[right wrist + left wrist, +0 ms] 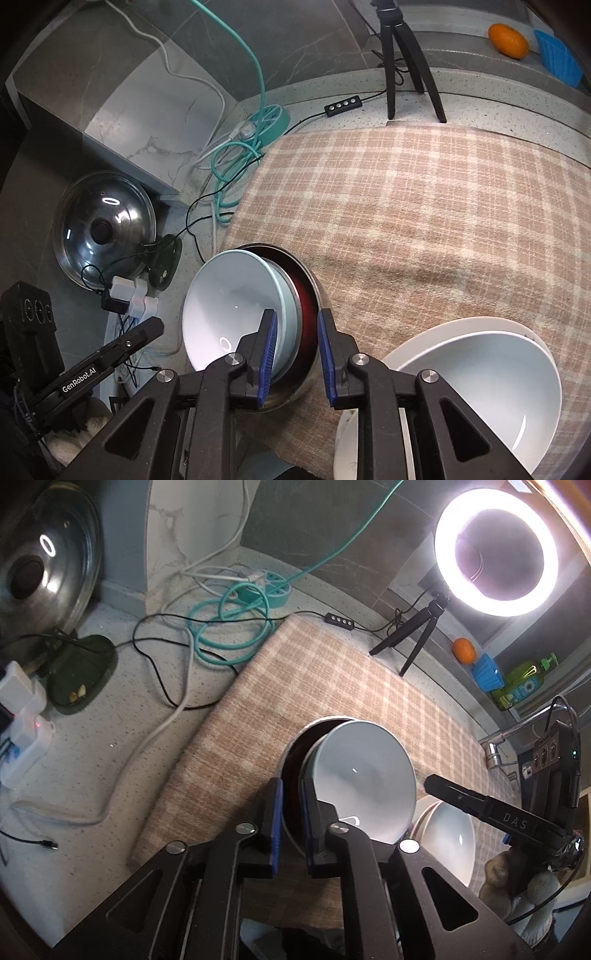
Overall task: Organize plates and bowls
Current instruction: 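Open both tools to release the pale blue bowl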
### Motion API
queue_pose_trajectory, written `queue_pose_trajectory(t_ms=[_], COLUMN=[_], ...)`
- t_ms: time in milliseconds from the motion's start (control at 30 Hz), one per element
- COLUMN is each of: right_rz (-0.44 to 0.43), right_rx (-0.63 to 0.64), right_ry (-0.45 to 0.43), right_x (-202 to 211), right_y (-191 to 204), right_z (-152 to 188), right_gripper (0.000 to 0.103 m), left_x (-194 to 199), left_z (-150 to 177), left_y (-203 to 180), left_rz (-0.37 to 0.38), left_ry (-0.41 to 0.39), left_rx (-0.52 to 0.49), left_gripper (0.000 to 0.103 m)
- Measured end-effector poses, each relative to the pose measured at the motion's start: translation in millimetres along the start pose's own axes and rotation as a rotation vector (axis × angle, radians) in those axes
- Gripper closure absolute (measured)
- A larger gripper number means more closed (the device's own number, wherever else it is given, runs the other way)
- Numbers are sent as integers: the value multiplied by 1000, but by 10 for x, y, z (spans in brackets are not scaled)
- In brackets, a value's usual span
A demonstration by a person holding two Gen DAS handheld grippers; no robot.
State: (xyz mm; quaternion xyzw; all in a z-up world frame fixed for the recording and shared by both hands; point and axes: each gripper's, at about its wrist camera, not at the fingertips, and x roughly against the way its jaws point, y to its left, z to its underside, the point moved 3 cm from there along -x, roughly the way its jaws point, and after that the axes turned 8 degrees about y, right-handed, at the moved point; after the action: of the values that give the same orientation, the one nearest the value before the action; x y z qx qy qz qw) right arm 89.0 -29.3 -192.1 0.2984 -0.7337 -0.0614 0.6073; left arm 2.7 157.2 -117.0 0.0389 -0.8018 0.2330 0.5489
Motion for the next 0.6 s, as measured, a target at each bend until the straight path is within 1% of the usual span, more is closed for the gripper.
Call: queue_pose_trajectory(t_ms=[33,133,233,433,500,567,600], right_rz=[3,25,44,63,73,75,75], right_rx=[0,8,13,15,18,11,9], right_ry=[-4,-13,-22,-30,-30,-30,-31], right_x=[9,35,60,89,88,84,84], right_y=[-16,-48,-72,-113,-121,-140,-152], right_z=[8,22,34,47,50,50,50], right_gripper=[82,82,77,76,73,60,58], left_x=[21,60,60,24,6,-16,-28], left_z=[1,5,7,28,28,33,31], left_y=[1,1,14,42,64,96,116], left_rz=[-14,-40,-41,-37,-30,-9,1], left_ry=[-11,-31,-32,-20,-14,-2,3], left_rx=[-7,-24,-24,-20,-12,6,16], left_gripper=[90,90,90,90,90,89,88])
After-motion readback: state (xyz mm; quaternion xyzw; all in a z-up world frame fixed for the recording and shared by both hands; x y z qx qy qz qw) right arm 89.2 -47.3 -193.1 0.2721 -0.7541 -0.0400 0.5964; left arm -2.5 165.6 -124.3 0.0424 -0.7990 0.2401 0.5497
